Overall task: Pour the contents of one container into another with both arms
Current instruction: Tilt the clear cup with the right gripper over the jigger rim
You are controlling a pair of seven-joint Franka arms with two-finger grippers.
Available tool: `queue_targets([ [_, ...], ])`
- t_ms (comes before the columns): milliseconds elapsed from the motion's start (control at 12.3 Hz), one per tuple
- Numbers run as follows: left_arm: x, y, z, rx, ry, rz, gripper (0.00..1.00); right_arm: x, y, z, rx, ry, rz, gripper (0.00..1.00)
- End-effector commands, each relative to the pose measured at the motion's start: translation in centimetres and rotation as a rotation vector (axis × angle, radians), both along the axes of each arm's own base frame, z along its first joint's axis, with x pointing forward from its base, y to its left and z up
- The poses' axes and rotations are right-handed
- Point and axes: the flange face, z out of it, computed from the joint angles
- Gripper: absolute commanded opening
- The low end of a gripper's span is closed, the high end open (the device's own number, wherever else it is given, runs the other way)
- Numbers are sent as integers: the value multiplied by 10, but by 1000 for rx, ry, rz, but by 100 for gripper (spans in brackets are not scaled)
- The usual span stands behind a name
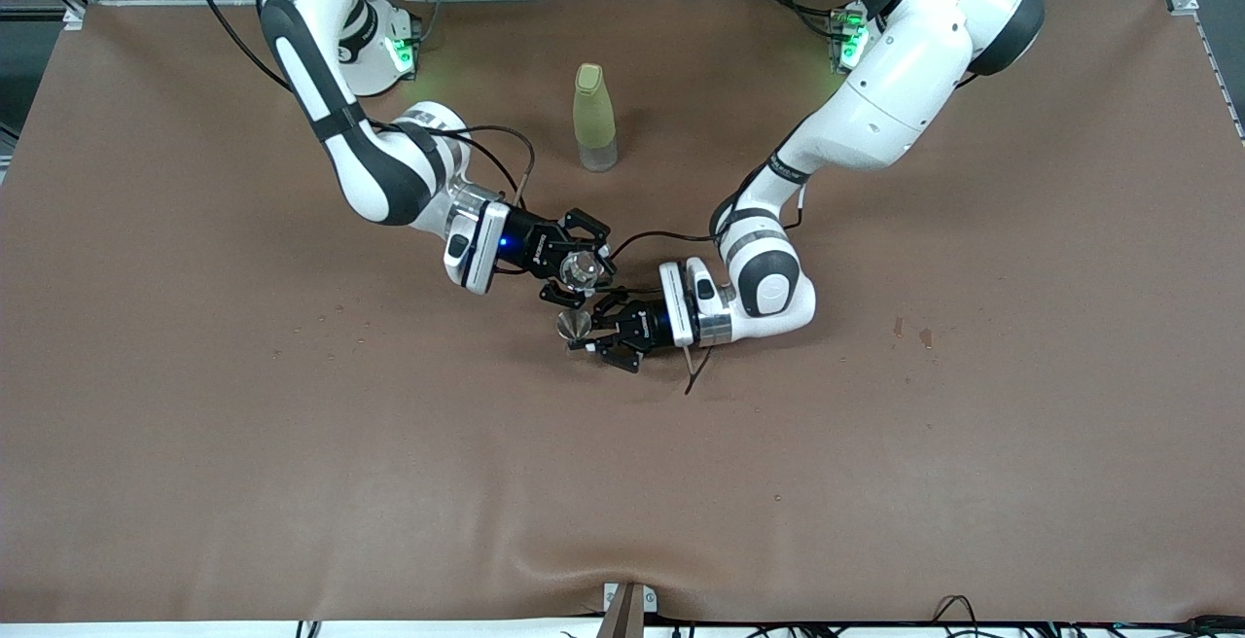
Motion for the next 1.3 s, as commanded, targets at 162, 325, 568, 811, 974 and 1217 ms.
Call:
queue_targets([
  [162,-4,1,-1,52,-10,14,0,-2,3,10,59,121,-21,0],
  [325,-7,1,-2,63,-5,11,0,-4,5,10,77,159,-19,0],
  [568,-7,5,3,82,8,22,0,-4,5,11,95,199,-21,0],
  [811,-12,10,6,88,15,20,0,-4,5,10,111,237,-24,0],
  [974,-14,11,11,88,27,19,0,-3,4,12,124,260,-27,0],
  [1217,-19,15,13,95,39,16,0,-2,5,13,144,301,-29,0],
])
